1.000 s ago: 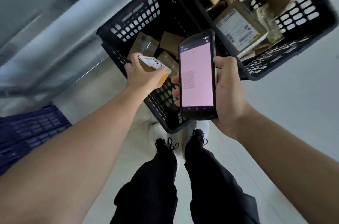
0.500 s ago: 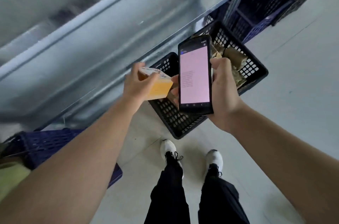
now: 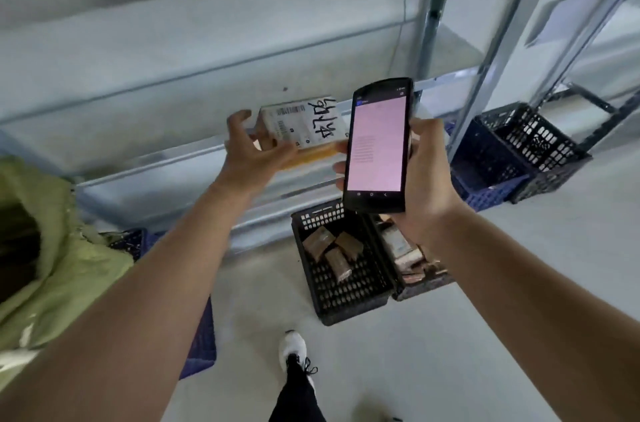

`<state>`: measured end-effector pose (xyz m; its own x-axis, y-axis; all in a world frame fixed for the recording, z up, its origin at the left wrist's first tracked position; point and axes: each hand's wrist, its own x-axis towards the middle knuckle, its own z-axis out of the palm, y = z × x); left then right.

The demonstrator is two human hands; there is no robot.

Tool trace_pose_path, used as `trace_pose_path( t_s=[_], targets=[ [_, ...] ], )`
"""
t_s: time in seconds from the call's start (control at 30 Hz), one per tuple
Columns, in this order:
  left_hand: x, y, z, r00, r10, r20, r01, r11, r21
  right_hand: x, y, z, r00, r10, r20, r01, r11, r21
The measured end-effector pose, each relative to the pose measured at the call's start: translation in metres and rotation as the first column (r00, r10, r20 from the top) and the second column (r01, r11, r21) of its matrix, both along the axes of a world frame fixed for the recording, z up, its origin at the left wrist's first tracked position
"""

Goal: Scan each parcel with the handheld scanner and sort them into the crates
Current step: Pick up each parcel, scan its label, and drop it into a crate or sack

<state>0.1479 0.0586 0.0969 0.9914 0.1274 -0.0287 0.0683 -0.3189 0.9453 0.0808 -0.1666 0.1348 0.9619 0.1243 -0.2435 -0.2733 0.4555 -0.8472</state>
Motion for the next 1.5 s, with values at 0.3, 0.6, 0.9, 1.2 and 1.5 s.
trace_pose_path(
  t_s=[0.3, 0.6, 0.9, 1.2, 1.5],
  targets=[
    [-0.051, 0.004, 0.133, 0.964, 0.174, 0.2, -0.105, 0.943, -0.315, -0.049, 0.0, 0.127, 0.97, 0.048, 0.24, -0.056, 0.998, 0.028],
    [-0.066, 0.064, 0.21, 0.916, 0.124, 0.382, 0.102, 0.847, -0.521, -0.056, 0.043, 0.185, 0.931, -0.1, 0.35, 0.095, 0.995, 0.03],
    [-0.065, 0.089, 0.241, 0.898, 0.021, 0.44, 0.214, 0.852, -0.477, -0.051, 0.092, 0.19, 0.916, -0.069, 0.395, 0.091, 0.995, -0.037],
    [-0.075, 0.069, 0.246, 0.932, 0.089, 0.353, 0.14, 0.807, -0.574, -0.062, 0.109, 0.19, 0.91, -0.105, 0.401, 0.096, 0.994, 0.042],
    [-0.094, 0.056, 0.238, 0.885, -0.274, 0.377, 0.425, 0.807, -0.41, -0.071, 0.1, 0.189, 0.93, -0.103, 0.352, 0.089, 0.994, 0.056]
  ],
)
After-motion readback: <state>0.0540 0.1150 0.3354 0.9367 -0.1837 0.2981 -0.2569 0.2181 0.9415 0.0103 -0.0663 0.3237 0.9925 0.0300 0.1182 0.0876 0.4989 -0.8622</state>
